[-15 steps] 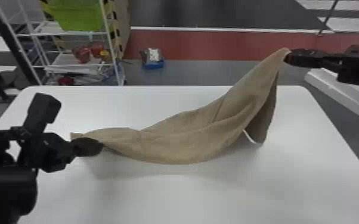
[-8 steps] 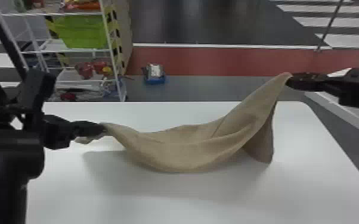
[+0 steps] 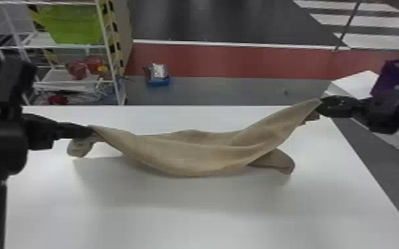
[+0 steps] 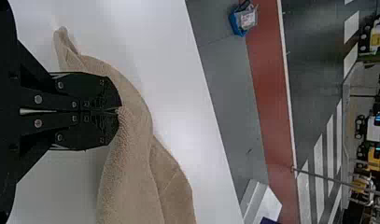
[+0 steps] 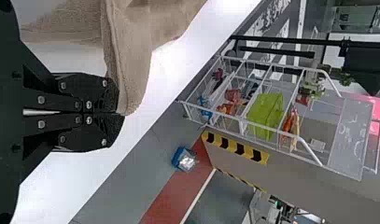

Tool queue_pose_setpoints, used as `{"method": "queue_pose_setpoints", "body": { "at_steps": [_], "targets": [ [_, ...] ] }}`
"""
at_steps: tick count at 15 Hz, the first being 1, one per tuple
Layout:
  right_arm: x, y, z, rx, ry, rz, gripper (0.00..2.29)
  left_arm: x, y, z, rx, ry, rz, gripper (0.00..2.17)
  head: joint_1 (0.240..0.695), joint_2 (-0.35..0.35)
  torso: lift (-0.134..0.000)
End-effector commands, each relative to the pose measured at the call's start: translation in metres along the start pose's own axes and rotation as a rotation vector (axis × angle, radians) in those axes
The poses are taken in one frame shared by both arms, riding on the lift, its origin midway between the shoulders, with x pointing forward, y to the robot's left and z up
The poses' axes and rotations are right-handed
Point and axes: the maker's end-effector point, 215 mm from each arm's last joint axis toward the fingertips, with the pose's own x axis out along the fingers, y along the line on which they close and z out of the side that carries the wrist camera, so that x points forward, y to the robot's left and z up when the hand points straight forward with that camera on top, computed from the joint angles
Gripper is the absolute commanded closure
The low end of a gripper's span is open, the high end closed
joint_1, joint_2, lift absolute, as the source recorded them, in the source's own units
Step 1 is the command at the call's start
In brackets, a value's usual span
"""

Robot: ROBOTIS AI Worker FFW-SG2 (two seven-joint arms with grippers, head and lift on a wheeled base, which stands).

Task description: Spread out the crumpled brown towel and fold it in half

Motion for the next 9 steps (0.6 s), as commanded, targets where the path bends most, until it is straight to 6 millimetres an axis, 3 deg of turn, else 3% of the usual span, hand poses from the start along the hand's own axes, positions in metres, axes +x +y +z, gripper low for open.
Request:
{"method": "queue_pose_setpoints", "body": {
  "at_steps": [1,3,7,9],
  "targets": [
    [-0.015,-0.009,0.012,0.021,-0.061,-0.017,1.94,-0.028,0.037,-0.002,-0.010,-0.015,0.059,1.67,0.649,-0.066,-0.134],
    [-0.023,-0.009,0.032,0.015,-0.122,-0.017,1.94,-0.045,0.046,0.012,0.000,-0.049,0.074,1.67,0.635,-0.035,-0.134],
    [-0.036,0.008,0.086,0.002,-0.230,0.013,1.94,-0.070,0.037,0.054,0.030,-0.131,0.078,1.67,0.580,-0.001,-0.134],
    [-0.040,0.007,0.098,0.001,-0.245,0.013,1.94,-0.080,0.034,0.071,0.019,-0.164,0.073,1.67,0.552,0.010,-0.134]
  ]
}}
